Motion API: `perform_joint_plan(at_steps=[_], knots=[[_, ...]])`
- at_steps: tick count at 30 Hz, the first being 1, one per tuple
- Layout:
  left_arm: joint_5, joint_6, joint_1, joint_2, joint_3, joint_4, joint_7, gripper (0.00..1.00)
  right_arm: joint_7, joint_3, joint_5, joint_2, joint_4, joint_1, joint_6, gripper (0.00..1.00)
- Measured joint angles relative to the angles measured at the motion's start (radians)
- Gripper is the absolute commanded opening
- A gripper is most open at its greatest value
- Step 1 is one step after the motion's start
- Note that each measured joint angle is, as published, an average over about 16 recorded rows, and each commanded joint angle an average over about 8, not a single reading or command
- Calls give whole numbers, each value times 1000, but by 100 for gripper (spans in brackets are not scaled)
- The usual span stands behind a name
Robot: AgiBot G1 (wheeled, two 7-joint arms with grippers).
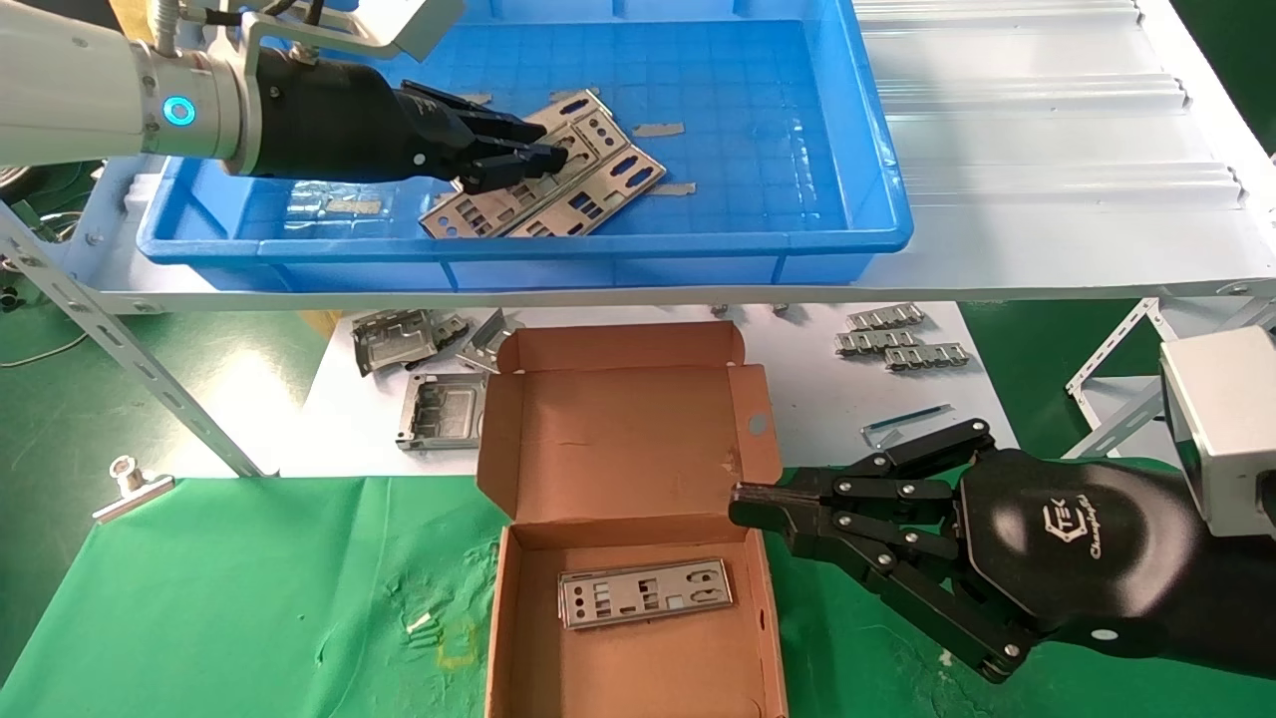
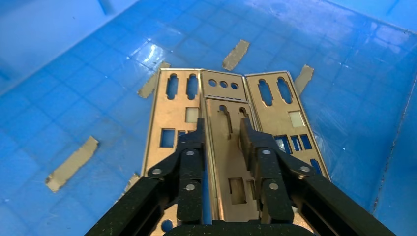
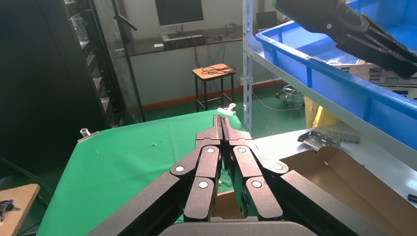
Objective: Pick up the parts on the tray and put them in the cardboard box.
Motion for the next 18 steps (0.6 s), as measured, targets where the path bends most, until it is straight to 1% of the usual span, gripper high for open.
perform_joint_plan(at_steps=[18], knots=[[-11,-21,-26,-7,-8,-1,18,0,0,0,0,0,0,0,0,0]])
